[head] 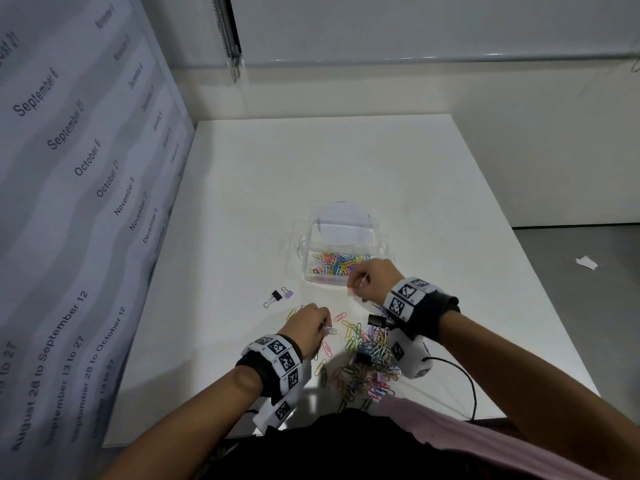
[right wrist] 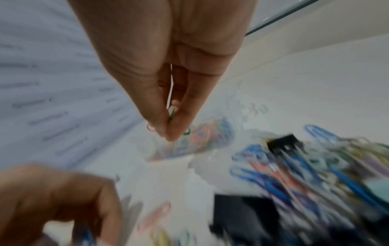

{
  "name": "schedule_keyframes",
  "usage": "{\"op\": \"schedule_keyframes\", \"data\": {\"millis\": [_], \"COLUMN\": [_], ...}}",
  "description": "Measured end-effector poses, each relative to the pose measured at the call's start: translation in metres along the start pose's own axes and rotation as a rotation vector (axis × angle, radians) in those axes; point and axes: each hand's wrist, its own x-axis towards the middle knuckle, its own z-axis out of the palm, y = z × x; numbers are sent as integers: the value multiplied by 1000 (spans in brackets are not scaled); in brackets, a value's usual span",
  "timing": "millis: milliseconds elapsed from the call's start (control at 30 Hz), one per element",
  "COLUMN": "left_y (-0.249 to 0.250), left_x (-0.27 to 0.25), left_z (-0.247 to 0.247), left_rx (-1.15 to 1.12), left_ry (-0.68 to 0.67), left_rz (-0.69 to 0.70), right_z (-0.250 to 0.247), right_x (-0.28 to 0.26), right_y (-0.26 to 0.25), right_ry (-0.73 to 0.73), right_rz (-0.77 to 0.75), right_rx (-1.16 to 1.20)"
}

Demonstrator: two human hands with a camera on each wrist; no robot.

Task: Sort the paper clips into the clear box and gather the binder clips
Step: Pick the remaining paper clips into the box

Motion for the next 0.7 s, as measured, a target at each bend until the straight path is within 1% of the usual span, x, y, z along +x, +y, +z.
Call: {"op": "schedule_keyframes", "data": {"millis": [100,167,333,433,533,633,700], "left_y": [-1,-1,-3,0,9,15,20], "left_x": [0,0,5,12,21,33,41], "left_z": [-2,-4,-15,-27,-44,-59,-65], "left_rx": [-37,-90,-219,-296,-349,-417,-500], "left_ry": [-2,1,4,79,143,221,268], "left_rz": [-19,-27,-47,-74,-55,-41,-60], "right_z": [-18,-26,-18,-2,9,13,12], "right_x": [11,15,9,1,-6,-8,-7], "right_y": [-7,-9,-4,4,10,12,10], "right_ry": [129,174,147,157,144,147,160], "right_rz": [1,-17,19,-12,-42,-63,-51], "right_rx": [76,69,46,55,82,93,96]}}
